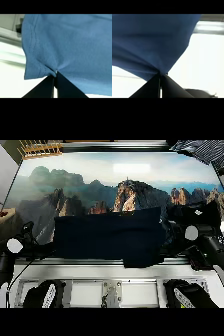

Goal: Fold the clothes and pants, and hang the long-sleeved shirts on hangers.

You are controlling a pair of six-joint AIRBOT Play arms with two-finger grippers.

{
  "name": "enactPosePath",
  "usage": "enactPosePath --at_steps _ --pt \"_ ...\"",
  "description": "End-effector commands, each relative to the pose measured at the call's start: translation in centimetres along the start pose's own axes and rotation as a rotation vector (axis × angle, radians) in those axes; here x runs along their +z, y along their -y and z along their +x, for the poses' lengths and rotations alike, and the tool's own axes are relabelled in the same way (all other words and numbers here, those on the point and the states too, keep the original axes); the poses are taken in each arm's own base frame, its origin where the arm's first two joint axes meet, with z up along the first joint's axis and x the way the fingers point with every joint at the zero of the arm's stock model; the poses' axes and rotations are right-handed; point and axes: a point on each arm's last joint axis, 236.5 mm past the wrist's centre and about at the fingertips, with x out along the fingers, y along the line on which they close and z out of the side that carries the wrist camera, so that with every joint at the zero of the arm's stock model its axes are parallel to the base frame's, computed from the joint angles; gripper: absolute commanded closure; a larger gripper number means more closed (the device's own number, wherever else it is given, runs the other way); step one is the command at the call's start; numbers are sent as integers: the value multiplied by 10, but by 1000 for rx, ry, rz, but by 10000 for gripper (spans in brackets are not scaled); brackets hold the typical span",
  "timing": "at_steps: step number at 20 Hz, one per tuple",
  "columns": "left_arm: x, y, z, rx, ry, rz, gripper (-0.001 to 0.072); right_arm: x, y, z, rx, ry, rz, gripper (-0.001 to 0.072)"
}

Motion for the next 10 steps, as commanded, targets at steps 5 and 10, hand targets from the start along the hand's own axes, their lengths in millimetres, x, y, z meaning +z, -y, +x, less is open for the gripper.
enactPosePath --at_steps 5,10 --pt "60 5 -3 18 -25 26 702 106 -6 -41 -9 252 -37 700" --pt "119 9 22 26 -84 30 702 191 -13 -39 4 396 -40 700"
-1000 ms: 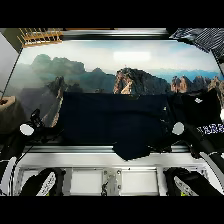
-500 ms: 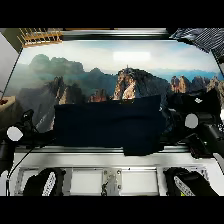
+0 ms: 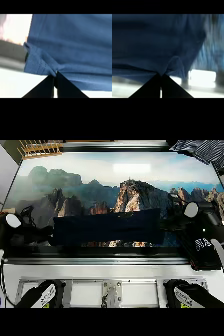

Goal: Fold the clothes and pants, and hang the long-sleeved shirts on hangers.

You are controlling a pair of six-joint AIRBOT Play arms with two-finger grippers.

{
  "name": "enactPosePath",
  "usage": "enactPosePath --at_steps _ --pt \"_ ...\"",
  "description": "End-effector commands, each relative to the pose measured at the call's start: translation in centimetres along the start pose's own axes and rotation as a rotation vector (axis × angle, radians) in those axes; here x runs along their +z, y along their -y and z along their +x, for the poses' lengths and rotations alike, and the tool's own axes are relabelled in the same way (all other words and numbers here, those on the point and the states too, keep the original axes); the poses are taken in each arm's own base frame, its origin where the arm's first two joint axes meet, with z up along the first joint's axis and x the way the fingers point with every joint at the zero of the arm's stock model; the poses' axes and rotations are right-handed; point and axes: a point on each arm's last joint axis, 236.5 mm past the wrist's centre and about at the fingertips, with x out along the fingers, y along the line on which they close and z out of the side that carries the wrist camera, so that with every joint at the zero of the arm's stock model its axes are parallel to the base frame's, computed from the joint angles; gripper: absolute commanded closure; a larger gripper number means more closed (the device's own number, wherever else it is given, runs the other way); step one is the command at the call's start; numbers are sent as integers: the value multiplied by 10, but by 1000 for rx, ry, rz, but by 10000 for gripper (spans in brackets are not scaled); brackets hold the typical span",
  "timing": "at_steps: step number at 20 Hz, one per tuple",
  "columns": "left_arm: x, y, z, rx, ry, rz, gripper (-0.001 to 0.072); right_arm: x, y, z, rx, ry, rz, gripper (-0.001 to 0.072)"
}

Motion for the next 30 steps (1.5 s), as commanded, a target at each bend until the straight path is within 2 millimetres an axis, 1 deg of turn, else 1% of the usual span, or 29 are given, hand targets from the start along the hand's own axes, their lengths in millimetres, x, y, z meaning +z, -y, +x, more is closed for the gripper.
enactPosePath --at_steps 1,3,5,8,9,10,11,12,13,14,15,16,17,18,20,21,22,23,24,26,28,30 --pt "44 1 18 7 -30 6 701 60 -1 19 3 129 0 700" --pt "66 2 26 7 -31 5 702 81 -2 31 10 179 9 699" --pt "85 10 32 -21 -31 -5 701 99 -1 41 14 237 16 698" --pt "110 28 40 -93 -27 -22 701 125 -8 43 50 338 44 695" --pt "120 35 41 -118 -15 -22 651 134 -11 41 72 376 62 686" --pt "130 41 40 -145 3 -31 342 145 -16 36 98 425 84 647" --pt "144 50 35 -180 36 -40 81 155 -20 30 126 469 109 396" --pt "158 58 25 -207 76 -42 78 163 -24 22 150 505 129 84" --pt "168 63 14 -224 110 -38 78 168 -26 14 157 521 129 53" --pt "176 66 2 -231 137 -28 78 170 -25 5 159 530 128 53" --pt "179 69 -10 -234 156 -17 79 169 -20 -3 148 532 102 52" --pt "177 70 -18 -236 165 -10 99 162 -11 -8 128 511 61 52" --pt "173 73 -23 -236 170 10 98 151 2 -8 108 462 33 52" --pt "166 76 -26 -235 174 31 98 133 18 -3 93 381 21 52" --pt "145 82 -23 -234 166 59 101 93 51 10 95 214 34 48" --pt "132 87 -18 -234 157 79 350 77 63 17 117 155 56 48" --pt "120 94 -10 -233 155 108 666 61 74 25 164 94 91 47" --pt "108 101 -2 -234 152 124 701 50 81 34 212 54 138 48" --pt "95 109 6 -235 141 141 701 46 86 42 256 35 182 47" --pt "69 126 21 -237 112 176 701 46 91 59 326 18 256 48" --pt "47 144 33 -238 85 223 701 47 88 78 366 -3 292 48" --pt "30 161 41 -240 63 266 701 48 77 92 413 -21 313 49"
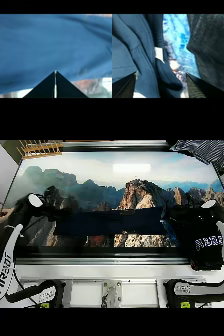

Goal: Fold the clothes and pants, and hang the long-sleeved shirts on hangers.

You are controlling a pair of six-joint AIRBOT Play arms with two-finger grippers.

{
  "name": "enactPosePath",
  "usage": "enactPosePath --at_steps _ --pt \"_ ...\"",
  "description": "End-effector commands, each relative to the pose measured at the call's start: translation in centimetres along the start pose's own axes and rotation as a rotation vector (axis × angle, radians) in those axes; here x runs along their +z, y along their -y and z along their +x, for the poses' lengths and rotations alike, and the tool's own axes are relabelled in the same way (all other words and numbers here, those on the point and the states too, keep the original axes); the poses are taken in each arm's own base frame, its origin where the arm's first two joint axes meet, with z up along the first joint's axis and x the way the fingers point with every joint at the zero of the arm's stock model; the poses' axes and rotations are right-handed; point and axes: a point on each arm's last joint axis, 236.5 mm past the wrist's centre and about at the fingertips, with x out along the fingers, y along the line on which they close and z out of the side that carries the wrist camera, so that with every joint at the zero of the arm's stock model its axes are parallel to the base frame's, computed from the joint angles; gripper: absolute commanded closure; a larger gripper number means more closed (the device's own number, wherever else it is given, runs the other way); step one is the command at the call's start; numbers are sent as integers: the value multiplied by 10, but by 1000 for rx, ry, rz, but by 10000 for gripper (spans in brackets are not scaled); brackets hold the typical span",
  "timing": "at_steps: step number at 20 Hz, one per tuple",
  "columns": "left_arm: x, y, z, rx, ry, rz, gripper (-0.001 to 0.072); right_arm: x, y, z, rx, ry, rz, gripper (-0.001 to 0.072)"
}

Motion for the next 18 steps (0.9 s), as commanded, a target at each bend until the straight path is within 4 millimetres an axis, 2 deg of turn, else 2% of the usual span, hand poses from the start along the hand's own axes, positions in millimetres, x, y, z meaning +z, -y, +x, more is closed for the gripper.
enactPosePath --at_steps 1,6,7,8,9,11,14,16,18 --pt "-27 31 19 -10 -32 70 702 -4 -10 27 116 -44 64 50" --pt "-25 58 25 -30 6 111 701 -11 -45 51 179 -79 34 60" --pt "-26 60 25 -31 7 111 701 -15 -50 55 179 -92 22 148" --pt "-25 62 26 -33 10 114 701 -17 -53 58 179 -101 13 288" --pt "-25 62 26 -33 11 113 701 -17 -56 61 175 -100 4 388" --pt "-25 62 26 -33 13 105 701 -14 -58 59 170 -82 -3 680" --pt "-23 64 26 -41 19 87 702 -11 -54 39 108 -78 -26 698" --pt "-22 77 30 -78 18 71 702 -12 -41 7 -24 -114 -86 698" --pt "-23 95 44 -84 -8 111 702 -9 -39 -32 -117 -137 -135 698"
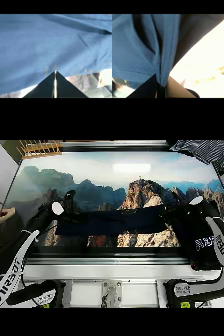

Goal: Fold the clothes and pants, and hang the long-sleeved shirts on hangers.

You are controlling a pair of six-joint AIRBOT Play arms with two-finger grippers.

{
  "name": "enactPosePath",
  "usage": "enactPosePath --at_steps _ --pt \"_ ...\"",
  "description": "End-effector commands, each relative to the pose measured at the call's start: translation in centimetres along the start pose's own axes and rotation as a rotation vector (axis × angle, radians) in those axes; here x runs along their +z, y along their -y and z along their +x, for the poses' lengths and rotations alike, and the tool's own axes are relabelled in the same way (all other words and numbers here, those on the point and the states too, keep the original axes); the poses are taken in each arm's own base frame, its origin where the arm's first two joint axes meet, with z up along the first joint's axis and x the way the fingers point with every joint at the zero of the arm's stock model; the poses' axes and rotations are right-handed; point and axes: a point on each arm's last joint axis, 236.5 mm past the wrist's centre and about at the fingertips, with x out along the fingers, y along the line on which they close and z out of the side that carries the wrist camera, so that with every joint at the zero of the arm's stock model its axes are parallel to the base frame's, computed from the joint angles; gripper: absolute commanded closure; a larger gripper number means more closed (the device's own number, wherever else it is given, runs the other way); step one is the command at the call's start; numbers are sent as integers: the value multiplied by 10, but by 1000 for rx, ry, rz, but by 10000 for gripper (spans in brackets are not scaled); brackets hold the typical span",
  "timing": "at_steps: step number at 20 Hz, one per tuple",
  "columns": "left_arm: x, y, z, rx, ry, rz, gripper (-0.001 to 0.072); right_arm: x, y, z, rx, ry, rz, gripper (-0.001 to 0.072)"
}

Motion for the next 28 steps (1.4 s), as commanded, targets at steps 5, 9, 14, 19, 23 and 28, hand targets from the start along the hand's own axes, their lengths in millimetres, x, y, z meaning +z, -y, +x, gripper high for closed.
enactPosePath --at_steps 5,9,14,19,23,28 --pt "9 105 74 -118 -98 111 702 -1 -49 -119 -221 -57 -135 698" --pt "7 172 118 -192 -135 182 702 6 -116 -142 -254 -2 -278 698" --pt "-17 207 149 -203 -230 266 702 -2 -189 -143 -215 49 -434 698" --pt "-27 210 164 -192 -278 256 702 -9 -219 -134 -187 68 -481 698" --pt "-10 205 152 -193 -250 204 702 -14 -228 -130 -179 65 -488 698" --pt "64 171 84 -164 -90 184 702 -19 -238 -123 -166 58 -482 698"
